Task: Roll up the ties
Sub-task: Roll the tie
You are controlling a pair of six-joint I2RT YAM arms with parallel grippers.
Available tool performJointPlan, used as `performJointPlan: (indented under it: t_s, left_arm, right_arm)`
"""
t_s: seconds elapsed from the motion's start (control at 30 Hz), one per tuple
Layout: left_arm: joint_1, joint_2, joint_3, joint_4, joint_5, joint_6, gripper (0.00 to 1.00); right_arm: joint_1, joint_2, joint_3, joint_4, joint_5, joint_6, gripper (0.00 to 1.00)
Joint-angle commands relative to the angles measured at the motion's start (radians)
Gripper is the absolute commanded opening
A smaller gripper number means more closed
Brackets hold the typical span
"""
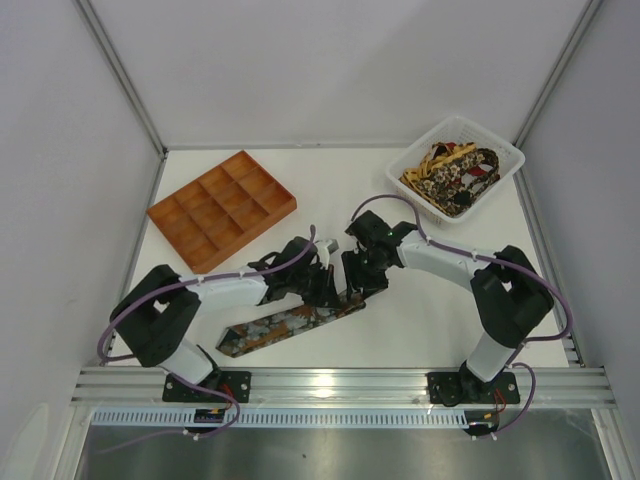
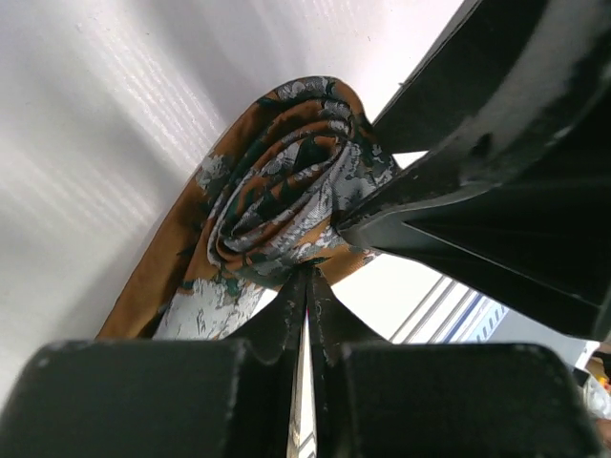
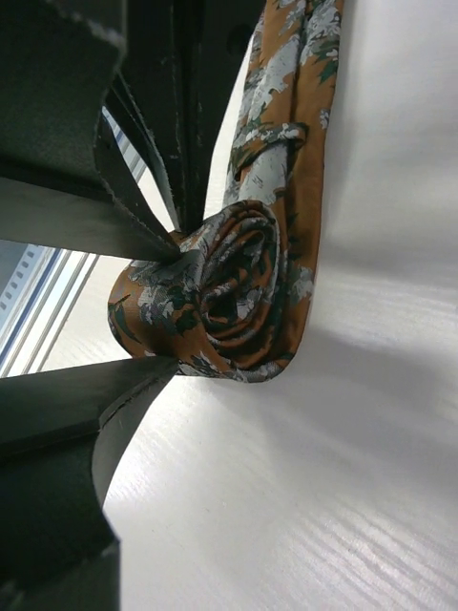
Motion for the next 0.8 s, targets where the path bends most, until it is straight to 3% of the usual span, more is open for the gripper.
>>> performJointPlan:
  t_s: [0.0, 0.1, 0.23, 0.33, 0.77]
  left_arm:
    - [-0.001, 0.035, 0.053, 0.057, 0.034, -0.015, 0.06]
    - [-0.001, 0.070, 0.067, 0.060, 0.039, -0.011, 0.06]
    - [-0.001, 0.092, 0.063, 0.065, 0.030, -0.011, 0.06]
    - [0.001, 0.096, 0.057, 0.066, 0.026, -0.009, 0.06]
    - [0.018, 0.101, 0.024, 0.089, 0.029, -0.009, 0.06]
  right_arm:
    - [-0.031, -0.047, -0.025, 0.034, -0.040, 0.004, 0.51]
    - [-0.080, -0.068, -0.075, 0.089, -0.107, -0.011, 0.55]
    - [-0.129, -0.107, -0.157, 0.181, -0.214, -0.040, 0.76]
    - [-0.163, -0.119, -0.218, 0.273, -0.296, -0.058, 0.80]
    - [-0.195, -0.013, -0.322, 0.583, -0.460, -0.056, 0.76]
